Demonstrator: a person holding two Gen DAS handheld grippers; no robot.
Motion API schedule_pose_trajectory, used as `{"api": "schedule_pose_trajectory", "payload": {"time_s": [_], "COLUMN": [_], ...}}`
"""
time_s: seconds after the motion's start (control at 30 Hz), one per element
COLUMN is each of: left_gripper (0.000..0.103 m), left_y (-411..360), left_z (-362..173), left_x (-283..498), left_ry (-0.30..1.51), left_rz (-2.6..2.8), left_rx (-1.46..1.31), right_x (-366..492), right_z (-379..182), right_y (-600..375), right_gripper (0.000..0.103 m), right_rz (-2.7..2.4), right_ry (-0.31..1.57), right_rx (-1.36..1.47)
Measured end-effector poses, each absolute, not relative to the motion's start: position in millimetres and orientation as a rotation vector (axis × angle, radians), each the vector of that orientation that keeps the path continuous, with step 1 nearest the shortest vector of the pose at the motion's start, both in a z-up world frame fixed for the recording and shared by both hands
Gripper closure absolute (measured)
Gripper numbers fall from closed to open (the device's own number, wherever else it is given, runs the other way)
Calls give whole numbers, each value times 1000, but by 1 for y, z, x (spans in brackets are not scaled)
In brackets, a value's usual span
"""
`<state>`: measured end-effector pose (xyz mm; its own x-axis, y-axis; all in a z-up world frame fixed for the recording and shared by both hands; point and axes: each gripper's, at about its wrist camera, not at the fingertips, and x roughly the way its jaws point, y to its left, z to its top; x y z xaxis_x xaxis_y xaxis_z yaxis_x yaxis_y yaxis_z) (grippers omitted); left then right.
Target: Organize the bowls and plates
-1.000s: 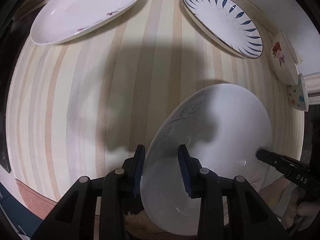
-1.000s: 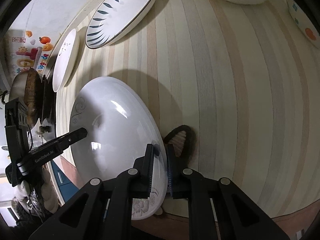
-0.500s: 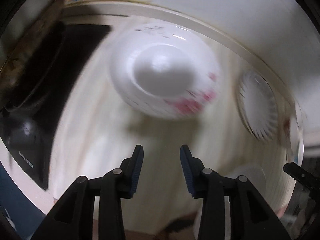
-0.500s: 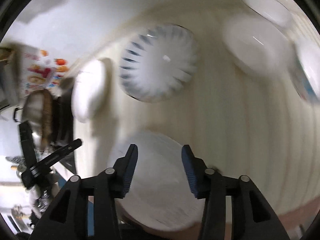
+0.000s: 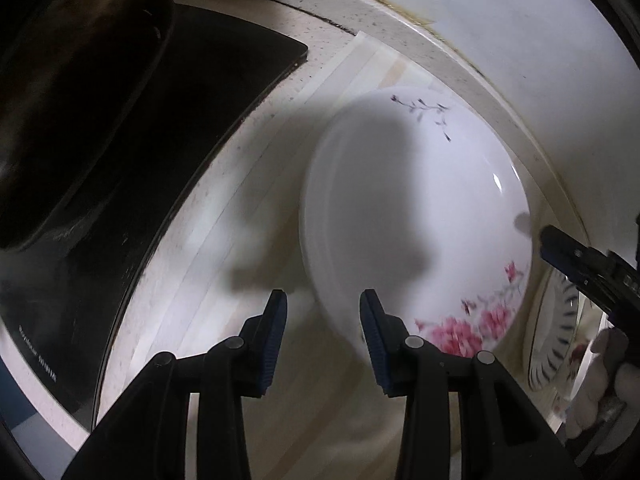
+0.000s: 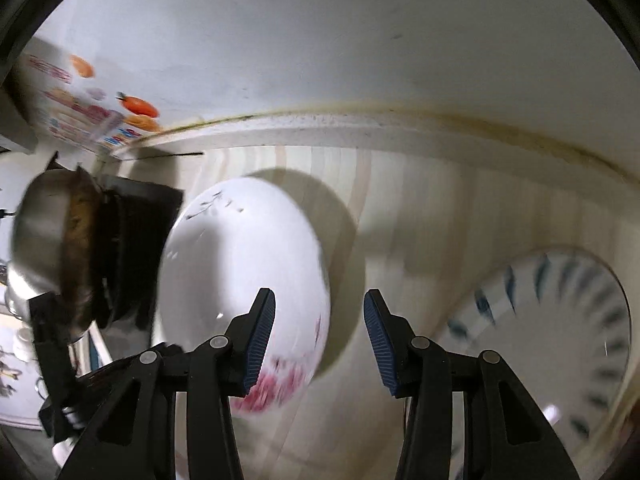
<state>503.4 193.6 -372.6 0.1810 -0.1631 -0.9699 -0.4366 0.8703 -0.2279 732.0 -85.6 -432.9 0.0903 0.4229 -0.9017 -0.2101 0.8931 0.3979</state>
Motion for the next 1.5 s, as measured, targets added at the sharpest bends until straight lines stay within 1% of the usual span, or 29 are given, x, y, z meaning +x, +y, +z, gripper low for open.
{"api": "schedule_pose_trajectory", "payload": {"time_s": [0.1, 0.17, 0.23, 0.27, 0.37, 0.7, 1.03, 1.07, 1.23, 1.37, 1.5], "left_gripper": [68, 68, 79, 79, 80, 80, 79, 79, 79, 79, 80], "left_y": [196, 197, 195, 193, 192, 177, 149, 155, 123, 101, 76], "left_z": [-381, -382, -384, -384, -385, -369, -323, -316, -290, -286, -290], "left_x": [515, 523, 529, 530, 532, 525, 504, 502, 484, 469, 450], "left_ry": [1398, 1390, 1379, 1376, 1339, 1307, 1253, 1250, 1242, 1254, 1277], "left_rz": [212, 216, 209, 218, 227, 208, 107, 94, 23, -27, -76], "left_rx": [-522, -502, -489, -478, -443, -399, -362, -355, -328, -306, -258], "right_x": [751, 758, 759, 760, 755, 736, 697, 689, 648, 608, 571], "right_z": [-454, -464, -473, -474, -472, -460, -407, -399, -368, -350, -347], "right_y": [-75, -70, -66, -65, -62, -70, -114, -122, -160, -197, -227], "right_gripper": [56, 64, 85, 89, 89, 92, 92, 92, 92, 92, 92], "right_rz": [482, 488, 508, 524, 530, 558, 542, 535, 513, 480, 444], "right_ry": [1429, 1440, 1446, 1443, 1403, 1372, 1295, 1283, 1239, 1215, 1218], "right_rx": [172, 172, 173, 187, 165, 157, 231, 239, 277, 313, 340]}}
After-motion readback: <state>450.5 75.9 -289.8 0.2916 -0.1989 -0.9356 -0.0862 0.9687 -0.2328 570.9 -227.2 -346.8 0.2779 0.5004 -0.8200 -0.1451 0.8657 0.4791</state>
